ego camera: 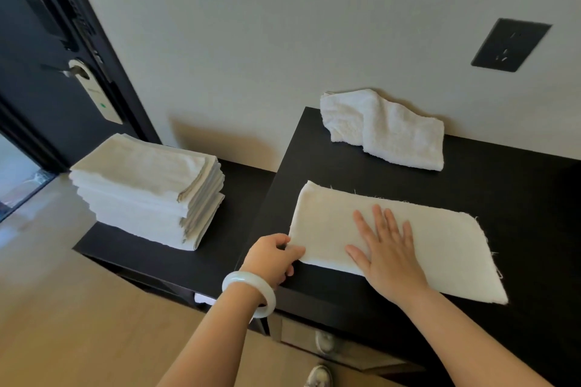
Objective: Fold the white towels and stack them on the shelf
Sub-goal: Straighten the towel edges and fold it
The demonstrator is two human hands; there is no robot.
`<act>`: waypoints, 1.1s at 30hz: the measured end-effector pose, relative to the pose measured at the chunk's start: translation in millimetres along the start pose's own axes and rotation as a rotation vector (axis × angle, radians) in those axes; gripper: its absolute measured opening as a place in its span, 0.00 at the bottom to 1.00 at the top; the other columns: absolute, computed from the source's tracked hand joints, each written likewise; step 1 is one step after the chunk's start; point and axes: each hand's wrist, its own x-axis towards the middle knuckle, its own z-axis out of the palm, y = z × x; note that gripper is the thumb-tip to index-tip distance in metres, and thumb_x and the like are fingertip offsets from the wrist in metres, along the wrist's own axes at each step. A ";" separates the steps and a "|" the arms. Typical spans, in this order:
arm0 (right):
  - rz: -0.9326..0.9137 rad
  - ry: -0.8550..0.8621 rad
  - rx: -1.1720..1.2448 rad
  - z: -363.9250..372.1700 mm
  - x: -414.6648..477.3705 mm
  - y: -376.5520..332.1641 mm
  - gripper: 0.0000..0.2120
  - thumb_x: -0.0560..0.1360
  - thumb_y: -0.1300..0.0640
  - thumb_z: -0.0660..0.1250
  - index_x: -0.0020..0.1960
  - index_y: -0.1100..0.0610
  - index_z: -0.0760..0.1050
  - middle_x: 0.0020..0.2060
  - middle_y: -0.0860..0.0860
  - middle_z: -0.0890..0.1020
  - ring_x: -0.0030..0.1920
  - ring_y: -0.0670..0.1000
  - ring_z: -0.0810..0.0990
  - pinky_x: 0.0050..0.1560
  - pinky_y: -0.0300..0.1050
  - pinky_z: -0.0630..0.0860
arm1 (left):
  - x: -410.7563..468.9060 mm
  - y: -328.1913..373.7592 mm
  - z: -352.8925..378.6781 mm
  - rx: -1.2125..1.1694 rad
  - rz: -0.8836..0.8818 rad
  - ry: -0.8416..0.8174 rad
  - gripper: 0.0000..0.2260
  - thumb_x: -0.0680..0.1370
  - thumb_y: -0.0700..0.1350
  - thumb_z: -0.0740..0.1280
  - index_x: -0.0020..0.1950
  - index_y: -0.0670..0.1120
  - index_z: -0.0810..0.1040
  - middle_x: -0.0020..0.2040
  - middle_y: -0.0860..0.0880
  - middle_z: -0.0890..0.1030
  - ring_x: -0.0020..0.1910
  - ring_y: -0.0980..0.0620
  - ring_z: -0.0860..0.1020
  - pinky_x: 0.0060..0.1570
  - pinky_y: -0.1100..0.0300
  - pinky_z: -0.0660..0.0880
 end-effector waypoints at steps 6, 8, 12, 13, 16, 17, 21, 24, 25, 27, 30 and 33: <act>-0.018 0.013 0.005 -1.0 -2.5 0.1 0.40 0.70 0.28 0.25 0.78 0.43 0.30 0.80 0.53 0.36 0.79 0.55 0.33 0.76 0.58 0.32 | 0.6 6.5 -0.1 -0.108 -0.065 0.097 0.07 0.81 0.44 0.64 0.48 0.43 0.79 0.35 0.44 0.84 0.32 0.48 0.84 0.37 0.58 0.81; -0.015 0.016 -0.011 -1.3 -3.1 -0.4 0.40 0.69 0.28 0.24 0.78 0.43 0.29 0.80 0.53 0.35 0.79 0.54 0.33 0.76 0.58 0.32 | -1.0 5.1 5.6 -0.056 -0.053 0.147 0.06 0.82 0.44 0.63 0.48 0.45 0.78 0.36 0.46 0.84 0.33 0.50 0.84 0.35 0.61 0.80; -0.009 0.007 0.004 -1.0 -2.6 -1.1 0.40 0.70 0.29 0.26 0.78 0.43 0.30 0.80 0.52 0.36 0.79 0.54 0.33 0.77 0.58 0.33 | -8.4 2.1 13.2 0.325 0.037 0.320 0.05 0.79 0.41 0.64 0.54 0.46 0.72 0.47 0.49 0.78 0.40 0.54 0.77 0.39 0.64 0.75; -0.007 0.008 0.004 -0.2 -2.7 -1.7 0.39 0.71 0.29 0.26 0.78 0.43 0.29 0.80 0.52 0.36 0.79 0.55 0.33 0.77 0.58 0.33 | -9.1 1.9 15.5 0.546 0.117 0.419 0.09 0.77 0.40 0.65 0.56 0.47 0.70 0.50 0.50 0.73 0.44 0.54 0.72 0.43 0.64 0.72; 0.012 0.013 0.001 1.5 -3.1 -3.1 0.37 0.72 0.29 0.27 0.77 0.43 0.27 0.80 0.52 0.35 0.79 0.55 0.33 0.76 0.58 0.32 | -7.0 19.3 36.5 0.786 0.491 0.517 0.17 0.76 0.42 0.66 0.65 0.48 0.70 0.60 0.50 0.69 0.57 0.50 0.70 0.59 0.58 0.71; 0.019 0.016 -0.006 1.8 -3.3 -3.3 0.37 0.72 0.30 0.27 0.76 0.44 0.26 0.79 0.52 0.35 0.79 0.54 0.33 0.76 0.58 0.31 | 0.1 27.0 48.3 0.817 0.586 0.458 0.20 0.79 0.45 0.64 0.71 0.47 0.67 0.69 0.49 0.67 0.67 0.47 0.68 0.67 0.54 0.66; -0.001 0.005 -0.009 2.1 -3.8 -2.4 0.32 0.76 0.35 0.33 0.72 0.44 0.20 0.78 0.51 0.31 0.76 0.52 0.27 0.74 0.57 0.28 | 36.4 42.2 82.8 1.178 0.637 0.154 0.27 0.84 0.52 0.48 0.80 0.48 0.41 0.80 0.47 0.37 0.78 0.44 0.35 0.75 0.42 0.39; -0.051 0.026 0.073 3.8 -8.0 10.4 0.29 0.81 0.40 0.38 0.73 0.41 0.23 0.76 0.44 0.28 0.76 0.47 0.26 0.73 0.50 0.23 | 56.3 22.8 82.5 1.197 0.547 0.153 0.27 0.81 0.61 0.37 0.77 0.56 0.31 0.78 0.52 0.32 0.77 0.47 0.31 0.73 0.38 0.35; -0.040 0.030 0.089 5.4 -11.9 19.9 0.27 0.81 0.41 0.37 0.73 0.40 0.24 0.75 0.42 0.28 0.76 0.45 0.26 0.71 0.48 0.21 | 59.5 18.6 80.5 1.161 0.540 0.180 0.27 0.79 0.63 0.34 0.75 0.58 0.28 0.78 0.53 0.31 0.77 0.48 0.31 0.73 0.38 0.35; 0.046 0.032 0.102 6.1 -22.8 45.7 0.27 0.80 0.40 0.35 0.72 0.37 0.22 0.74 0.39 0.26 0.74 0.42 0.25 0.69 0.46 0.20 | 62.2 14.8 80.0 1.125 0.539 0.206 0.27 0.76 0.65 0.31 0.72 0.60 0.25 0.77 0.53 0.29 0.76 0.48 0.31 0.73 0.39 0.33; 0.258 -0.044 0.108 2.8 -33.9 88.3 0.29 0.78 0.34 0.36 0.72 0.37 0.23 0.75 0.39 0.28 0.75 0.43 0.26 0.74 0.51 0.26 | 64.6 13.4 82.2 1.107 0.544 0.218 0.27 0.74 0.66 0.29 0.70 0.61 0.23 0.77 0.52 0.28 0.76 0.47 0.30 0.72 0.39 0.31; 0.594 -0.070 0.149 -6.7 -22.9 109.6 0.31 0.80 0.35 0.40 0.77 0.43 0.30 0.80 0.47 0.37 0.79 0.53 0.36 0.76 0.63 0.36 | 65.9 12.2 81.9 1.103 0.551 0.235 0.27 0.74 0.67 0.29 0.70 0.63 0.21 0.77 0.48 0.28 0.76 0.44 0.30 0.71 0.38 0.30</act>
